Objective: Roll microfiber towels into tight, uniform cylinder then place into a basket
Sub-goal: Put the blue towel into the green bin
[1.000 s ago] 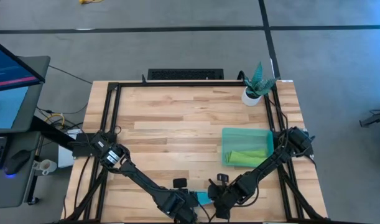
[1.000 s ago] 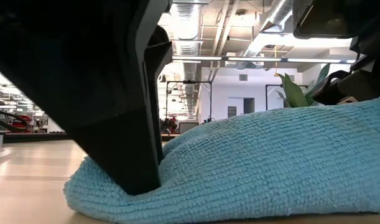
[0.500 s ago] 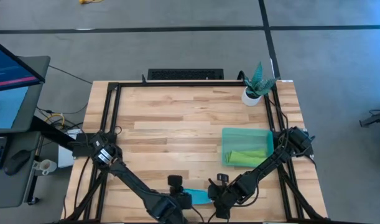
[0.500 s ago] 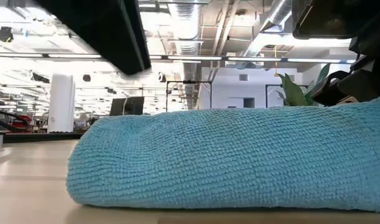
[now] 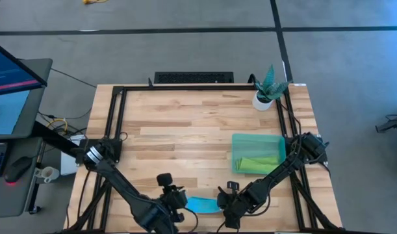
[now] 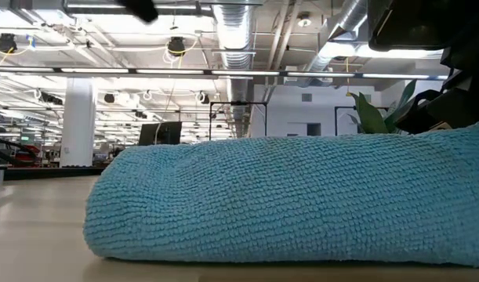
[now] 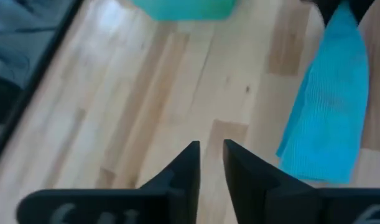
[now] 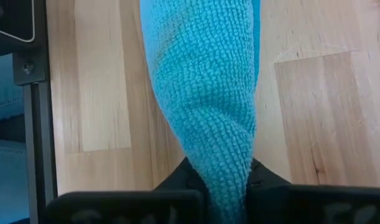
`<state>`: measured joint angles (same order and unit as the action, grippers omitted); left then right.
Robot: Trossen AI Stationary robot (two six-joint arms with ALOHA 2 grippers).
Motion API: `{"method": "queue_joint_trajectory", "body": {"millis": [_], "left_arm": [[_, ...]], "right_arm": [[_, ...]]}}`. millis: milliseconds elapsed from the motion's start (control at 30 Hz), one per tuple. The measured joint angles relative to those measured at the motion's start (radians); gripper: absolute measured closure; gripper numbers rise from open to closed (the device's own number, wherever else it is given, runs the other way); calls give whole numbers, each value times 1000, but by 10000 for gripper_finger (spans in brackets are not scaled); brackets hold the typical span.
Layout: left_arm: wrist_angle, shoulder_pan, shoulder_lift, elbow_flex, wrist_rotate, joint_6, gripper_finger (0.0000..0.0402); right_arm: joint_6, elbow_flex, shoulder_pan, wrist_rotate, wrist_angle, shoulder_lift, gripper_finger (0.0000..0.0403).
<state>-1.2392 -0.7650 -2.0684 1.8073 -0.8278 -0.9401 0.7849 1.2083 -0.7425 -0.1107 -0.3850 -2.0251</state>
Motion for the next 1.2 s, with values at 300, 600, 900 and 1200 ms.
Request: {"method": "queue_joint_trajectory", "body": {"millis": [300,600,900,1200], "left_arm": [[402,5,-6,-111,31,120,399],[456,-47,-6,-112,162,139,401],[516,-161,-6,-112,91,84,401],[562,-156,5,-364,-6,-212,401]], "right_arm": [[0,0,-1,-3,-1,0,364],[1,0,-1,-4,-1,0,364],[2,0,-1,-4,0,0,363],[2,0,10,2,1,0,363]]}}
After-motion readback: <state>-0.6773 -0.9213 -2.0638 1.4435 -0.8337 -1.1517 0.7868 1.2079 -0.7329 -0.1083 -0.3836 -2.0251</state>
